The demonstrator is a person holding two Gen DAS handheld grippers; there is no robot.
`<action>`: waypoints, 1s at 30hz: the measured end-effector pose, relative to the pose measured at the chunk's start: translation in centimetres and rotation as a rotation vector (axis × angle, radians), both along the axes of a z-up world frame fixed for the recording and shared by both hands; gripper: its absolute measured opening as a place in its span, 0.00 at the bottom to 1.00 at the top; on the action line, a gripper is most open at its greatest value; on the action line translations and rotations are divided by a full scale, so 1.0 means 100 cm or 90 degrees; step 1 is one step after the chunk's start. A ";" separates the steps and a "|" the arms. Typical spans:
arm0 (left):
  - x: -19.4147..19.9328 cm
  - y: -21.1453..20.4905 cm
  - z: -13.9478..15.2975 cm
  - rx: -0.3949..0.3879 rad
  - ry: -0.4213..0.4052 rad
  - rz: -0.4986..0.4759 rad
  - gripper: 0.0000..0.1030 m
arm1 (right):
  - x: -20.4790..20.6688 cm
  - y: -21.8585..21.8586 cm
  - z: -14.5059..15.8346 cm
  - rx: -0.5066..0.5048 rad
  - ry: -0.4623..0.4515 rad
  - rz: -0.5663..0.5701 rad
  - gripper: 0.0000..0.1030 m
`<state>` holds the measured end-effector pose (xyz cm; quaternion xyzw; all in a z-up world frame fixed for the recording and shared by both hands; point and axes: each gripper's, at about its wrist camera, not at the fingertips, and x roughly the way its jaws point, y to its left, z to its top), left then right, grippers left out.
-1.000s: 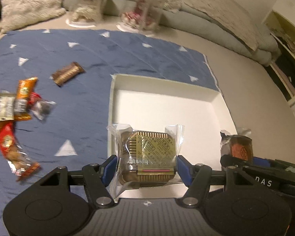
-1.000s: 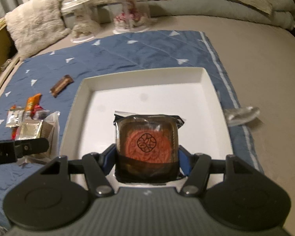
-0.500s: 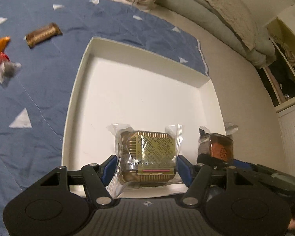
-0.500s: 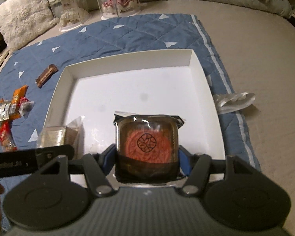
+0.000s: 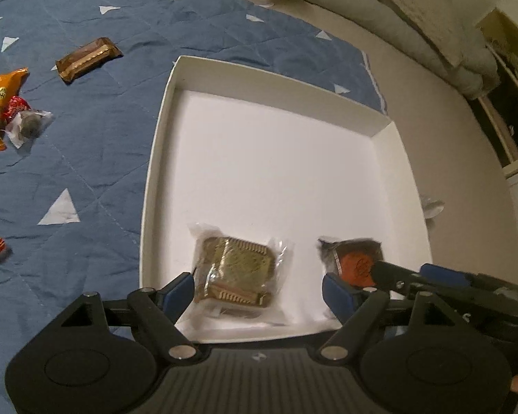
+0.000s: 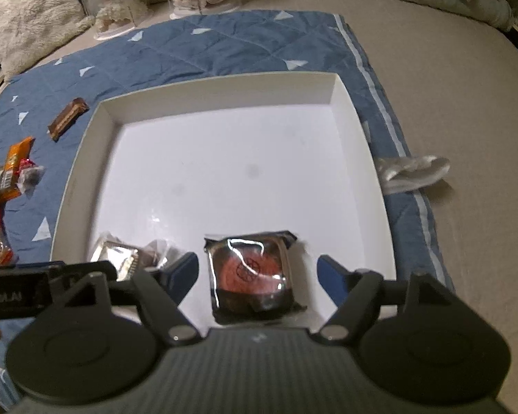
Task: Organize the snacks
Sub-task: 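Lower both cakes into the white box and open both tools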
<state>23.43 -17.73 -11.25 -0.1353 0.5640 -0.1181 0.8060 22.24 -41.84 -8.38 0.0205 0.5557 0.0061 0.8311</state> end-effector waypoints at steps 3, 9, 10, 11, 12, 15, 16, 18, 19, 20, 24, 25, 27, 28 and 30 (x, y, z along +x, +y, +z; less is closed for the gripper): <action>-0.003 0.001 -0.001 0.013 0.004 -0.005 0.80 | -0.003 -0.002 -0.001 0.001 0.006 0.001 0.79; -0.009 0.000 0.000 0.033 0.005 -0.019 0.85 | -0.010 -0.006 0.002 0.019 0.004 0.000 0.81; -0.010 0.000 0.001 0.035 0.004 -0.022 0.86 | -0.012 -0.007 0.003 0.022 0.002 0.000 0.81; -0.011 0.000 0.002 0.037 0.003 -0.025 0.88 | -0.014 -0.007 0.004 0.025 -0.001 -0.001 0.81; -0.013 0.000 0.003 0.038 0.002 -0.026 0.90 | -0.016 -0.008 0.006 0.028 -0.003 -0.002 0.81; -0.016 -0.001 0.006 0.043 0.001 -0.034 0.98 | -0.021 -0.010 0.008 0.033 -0.010 -0.004 0.83; -0.017 -0.001 0.006 0.044 0.001 -0.037 0.98 | -0.023 -0.010 0.009 0.031 -0.012 -0.002 0.84; -0.020 0.000 0.008 0.049 0.002 -0.042 0.99 | -0.028 -0.010 0.011 0.028 -0.017 0.000 0.87; -0.021 0.000 0.009 0.052 0.002 -0.041 1.00 | -0.030 -0.010 0.011 0.028 -0.020 0.000 0.90; -0.022 0.001 0.010 0.054 0.002 -0.041 1.00 | -0.032 -0.010 0.012 0.027 -0.022 -0.001 0.92; -0.028 0.005 0.013 0.066 -0.001 -0.051 1.00 | -0.038 -0.011 0.015 0.013 -0.031 -0.019 0.97; -0.029 0.006 0.014 0.071 -0.004 -0.053 1.00 | -0.040 -0.010 0.016 0.011 -0.032 -0.019 0.99; -0.031 0.010 0.017 0.078 -0.008 -0.055 1.00 | -0.042 -0.009 0.018 0.008 -0.036 -0.019 1.00; -0.031 0.012 0.018 0.080 -0.009 -0.055 1.00 | -0.043 -0.009 0.019 0.007 -0.036 -0.020 1.00; -0.032 0.017 0.019 0.081 -0.010 -0.053 1.00 | -0.045 -0.007 0.020 0.003 -0.034 -0.021 1.00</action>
